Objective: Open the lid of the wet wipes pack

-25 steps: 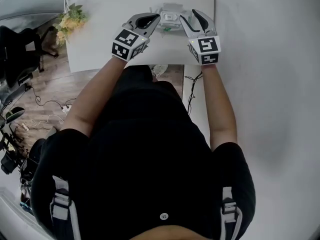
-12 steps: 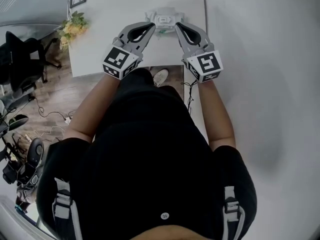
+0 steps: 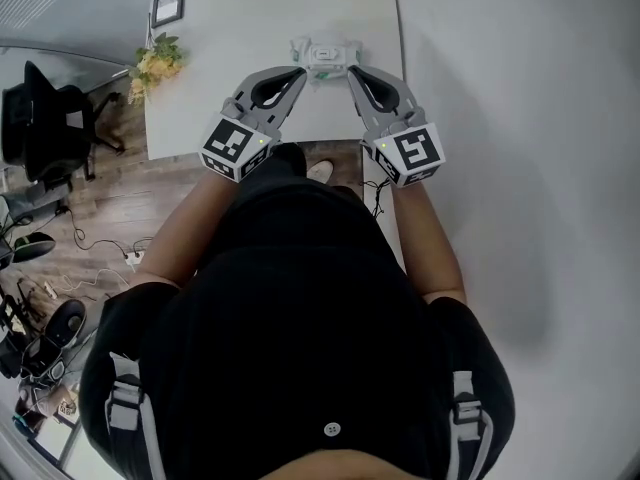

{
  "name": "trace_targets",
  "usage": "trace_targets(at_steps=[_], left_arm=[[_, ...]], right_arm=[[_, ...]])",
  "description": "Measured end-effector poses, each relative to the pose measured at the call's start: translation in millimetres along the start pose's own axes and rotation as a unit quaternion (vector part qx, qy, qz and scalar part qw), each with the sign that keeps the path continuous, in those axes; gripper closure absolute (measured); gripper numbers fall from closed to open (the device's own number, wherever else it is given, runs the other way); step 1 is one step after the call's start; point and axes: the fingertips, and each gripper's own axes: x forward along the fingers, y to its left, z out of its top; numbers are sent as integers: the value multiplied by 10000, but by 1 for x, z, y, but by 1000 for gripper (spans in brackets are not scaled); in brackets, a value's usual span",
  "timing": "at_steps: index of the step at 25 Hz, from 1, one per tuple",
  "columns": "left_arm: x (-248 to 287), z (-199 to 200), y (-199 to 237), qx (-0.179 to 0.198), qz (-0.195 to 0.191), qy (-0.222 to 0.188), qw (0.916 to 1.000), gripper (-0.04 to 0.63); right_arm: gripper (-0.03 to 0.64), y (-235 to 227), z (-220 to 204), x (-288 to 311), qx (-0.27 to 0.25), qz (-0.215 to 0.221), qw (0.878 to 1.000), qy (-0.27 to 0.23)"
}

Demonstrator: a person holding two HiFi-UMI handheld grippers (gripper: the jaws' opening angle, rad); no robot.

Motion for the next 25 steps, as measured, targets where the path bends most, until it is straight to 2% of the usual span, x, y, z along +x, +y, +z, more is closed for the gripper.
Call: trace_targets(at_steps=[5,15,25], left_arm=[[-16,19,-13,133,-21,-183,9997,588],[-26,41,-19,121,7,-416,9991,588],[-30,39,-27,149,-6,-380,9992,588]], right_arm=[[604,14,16,-11,-289,87,9995,-123],[604,30,36,-19,-238,161,9993,-259],[604,38,37,-27,-326,227,9989,-230]])
